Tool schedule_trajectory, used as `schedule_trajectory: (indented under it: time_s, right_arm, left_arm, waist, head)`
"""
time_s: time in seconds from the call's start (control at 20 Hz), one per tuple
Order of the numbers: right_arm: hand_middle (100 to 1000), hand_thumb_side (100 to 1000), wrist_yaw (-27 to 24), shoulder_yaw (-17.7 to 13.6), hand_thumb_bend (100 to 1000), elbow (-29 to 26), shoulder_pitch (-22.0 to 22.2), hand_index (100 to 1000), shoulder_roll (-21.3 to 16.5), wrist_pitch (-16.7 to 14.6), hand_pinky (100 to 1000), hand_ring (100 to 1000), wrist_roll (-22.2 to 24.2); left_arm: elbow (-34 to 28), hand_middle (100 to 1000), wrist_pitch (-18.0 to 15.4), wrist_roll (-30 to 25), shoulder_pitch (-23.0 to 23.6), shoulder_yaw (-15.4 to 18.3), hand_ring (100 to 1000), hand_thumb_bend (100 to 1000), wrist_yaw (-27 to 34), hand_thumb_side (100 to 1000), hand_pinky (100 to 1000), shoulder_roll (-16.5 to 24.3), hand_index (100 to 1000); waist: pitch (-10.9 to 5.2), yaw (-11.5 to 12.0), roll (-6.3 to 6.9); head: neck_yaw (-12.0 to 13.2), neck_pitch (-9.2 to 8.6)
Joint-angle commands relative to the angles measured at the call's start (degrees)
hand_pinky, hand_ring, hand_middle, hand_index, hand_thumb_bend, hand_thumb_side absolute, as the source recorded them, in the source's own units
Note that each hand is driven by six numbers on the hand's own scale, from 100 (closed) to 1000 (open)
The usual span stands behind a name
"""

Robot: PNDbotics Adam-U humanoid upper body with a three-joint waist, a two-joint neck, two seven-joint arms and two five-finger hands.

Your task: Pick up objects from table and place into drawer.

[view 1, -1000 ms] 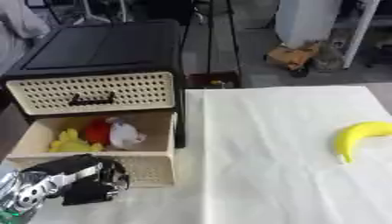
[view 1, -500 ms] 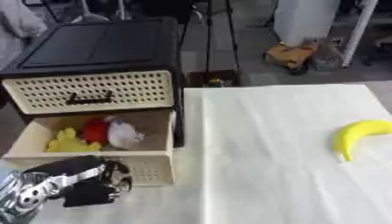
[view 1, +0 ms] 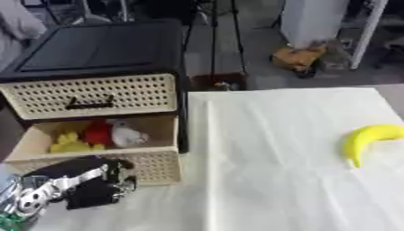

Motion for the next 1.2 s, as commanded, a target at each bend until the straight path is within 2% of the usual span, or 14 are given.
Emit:
schedule_trajectory:
  time_s: [0.05,0.5,0.95,1.2]
  right_arm:
    - [507,830,-0.17,-0.82,100,-0.75,-0.33,658,-1.11,0.23,697,680,-0.13]
    - [507,829,-0.4,-0.75,100,-0.75,-0.53,657,-1.08,0.14,699,680,-0.01]
    - [506,828,-0.52,-0.81,100,-0.75,-0.55,656,-0.84,0.33,698,679,-0.07]
    - [505,826,-0.65,-0.81,100,-0.75,-0.44,656,-0.7,0.52,698,679,-0.05]
  left_arm:
    - [-0.8,823,0.68,0.88,-1.1,1.55,192,100,0.84,1000,100,0.84,1000]
    - [2.16,832,1.46,2.73,-1.22,3.18,198,100,-0.72,1000,100,0.79,1000]
    - [6.5,823,0.26,5.53,-2.8,4.07,188,100,0.1,1000,100,-0.5,1000]
    - [8.75,797,-1.38,6.24,-4.19,4.02,181,100,3.06,1000,100,-1.66,1000]
  waist:
    - [-0.99,0.09,-0.05]
    - [-0.88,0.08,0.12]
    - [-0.68,-0.19,0.24]
    - [-0.69,-0.51,0.29]
  head:
    - [-0.22,-0.36]
    - [-0.43,-0.47]
    - [-0.38,-0.84]
    - [-0.13,-0.9]
